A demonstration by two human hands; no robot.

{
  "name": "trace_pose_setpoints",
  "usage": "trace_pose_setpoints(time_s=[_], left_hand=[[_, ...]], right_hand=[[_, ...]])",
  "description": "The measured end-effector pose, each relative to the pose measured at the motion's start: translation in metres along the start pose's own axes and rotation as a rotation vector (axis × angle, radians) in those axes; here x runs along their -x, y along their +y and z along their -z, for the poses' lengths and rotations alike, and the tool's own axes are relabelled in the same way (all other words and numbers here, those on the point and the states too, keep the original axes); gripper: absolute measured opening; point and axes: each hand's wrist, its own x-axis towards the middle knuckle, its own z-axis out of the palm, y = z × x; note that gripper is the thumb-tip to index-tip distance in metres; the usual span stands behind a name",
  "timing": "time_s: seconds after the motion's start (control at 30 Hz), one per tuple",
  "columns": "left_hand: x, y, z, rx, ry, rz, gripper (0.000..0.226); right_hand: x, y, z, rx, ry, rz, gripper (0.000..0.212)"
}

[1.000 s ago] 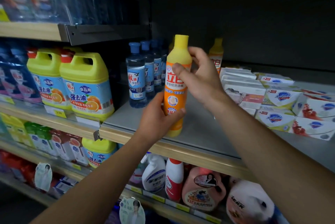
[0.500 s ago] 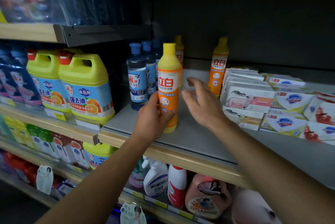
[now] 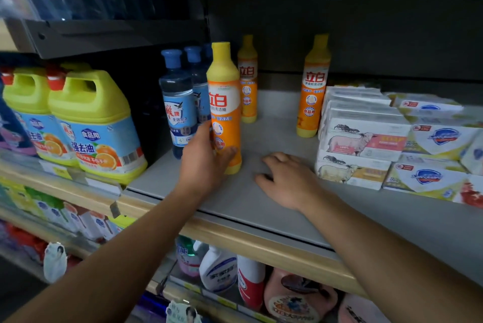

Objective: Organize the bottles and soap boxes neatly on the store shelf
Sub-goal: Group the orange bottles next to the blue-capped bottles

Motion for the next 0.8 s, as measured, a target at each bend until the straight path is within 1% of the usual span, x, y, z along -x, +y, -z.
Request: trace_pose_setpoints(time_s=[0.1,0.4,0.8], left_hand=[[-0.025,-0.003,-0.016,-0.026,-0.004,0.050,0.057],[-0.081,-0.007,-0.068,-0.021,-0.021,0.089,0.056],[-0.108,-0.015,-0.093,-0.070,0.032,0.101,0.053]], right_hand=[[0.000,0.001,0.000,-0.017,-0.005,0.003,0.057],[-0.001,0.001,0.001,-0.054,0.010,-0.002,0.053],[-0.003,0.002,-0.002,-0.068,0.022,-0.012,0.051]])
